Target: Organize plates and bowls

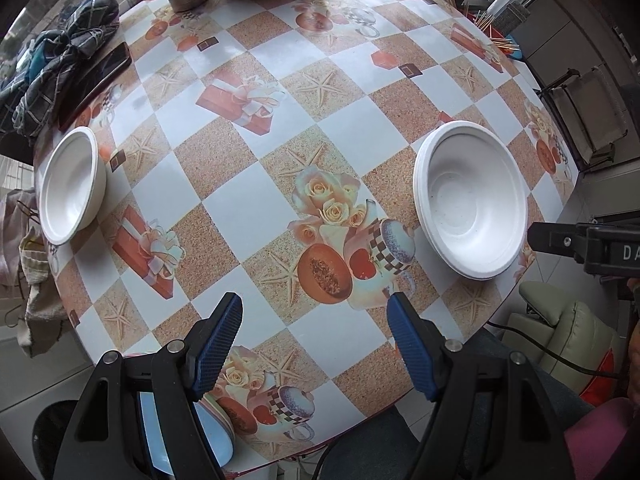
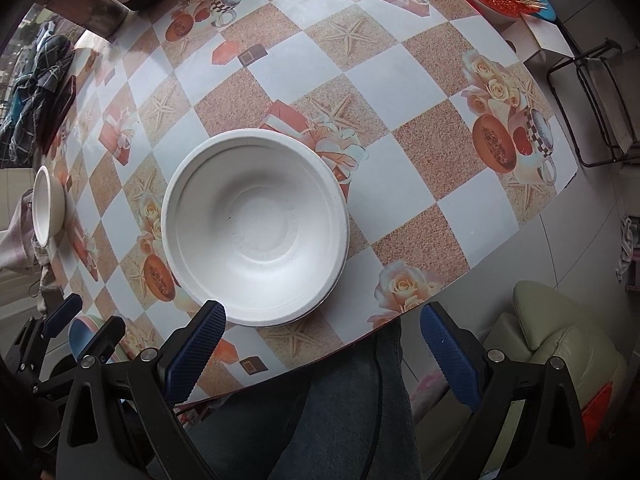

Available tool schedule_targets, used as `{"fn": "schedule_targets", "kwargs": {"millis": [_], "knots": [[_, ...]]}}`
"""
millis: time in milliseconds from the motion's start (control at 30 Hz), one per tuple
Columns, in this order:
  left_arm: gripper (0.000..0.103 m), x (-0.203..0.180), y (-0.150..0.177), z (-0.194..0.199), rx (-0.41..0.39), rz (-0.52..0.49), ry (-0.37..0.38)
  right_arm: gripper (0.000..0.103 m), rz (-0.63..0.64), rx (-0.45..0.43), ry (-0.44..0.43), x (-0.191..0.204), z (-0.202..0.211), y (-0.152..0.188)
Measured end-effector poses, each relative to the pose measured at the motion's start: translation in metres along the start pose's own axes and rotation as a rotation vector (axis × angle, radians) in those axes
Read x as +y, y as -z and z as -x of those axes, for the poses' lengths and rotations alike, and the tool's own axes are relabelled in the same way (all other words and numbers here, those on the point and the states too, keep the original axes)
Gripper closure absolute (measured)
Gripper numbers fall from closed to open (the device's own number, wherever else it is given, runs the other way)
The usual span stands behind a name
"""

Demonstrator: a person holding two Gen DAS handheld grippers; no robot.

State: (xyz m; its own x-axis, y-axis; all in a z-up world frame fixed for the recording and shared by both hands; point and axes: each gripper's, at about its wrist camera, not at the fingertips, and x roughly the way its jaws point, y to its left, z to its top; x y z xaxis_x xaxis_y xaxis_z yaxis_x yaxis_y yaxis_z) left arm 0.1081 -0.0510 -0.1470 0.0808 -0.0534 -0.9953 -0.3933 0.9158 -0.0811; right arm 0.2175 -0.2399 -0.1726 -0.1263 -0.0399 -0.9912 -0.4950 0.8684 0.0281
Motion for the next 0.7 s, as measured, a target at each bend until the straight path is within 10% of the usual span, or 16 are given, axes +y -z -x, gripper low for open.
{"fn": "schedule_targets", "kwargs": {"millis": [700], "knots": [[0.025, 0.027, 0.015, 0.009, -0.034, 0.07, 0.011, 0.004, 0.086, -0.007, 0.04, 0.031, 0.002, 0.004]]}}
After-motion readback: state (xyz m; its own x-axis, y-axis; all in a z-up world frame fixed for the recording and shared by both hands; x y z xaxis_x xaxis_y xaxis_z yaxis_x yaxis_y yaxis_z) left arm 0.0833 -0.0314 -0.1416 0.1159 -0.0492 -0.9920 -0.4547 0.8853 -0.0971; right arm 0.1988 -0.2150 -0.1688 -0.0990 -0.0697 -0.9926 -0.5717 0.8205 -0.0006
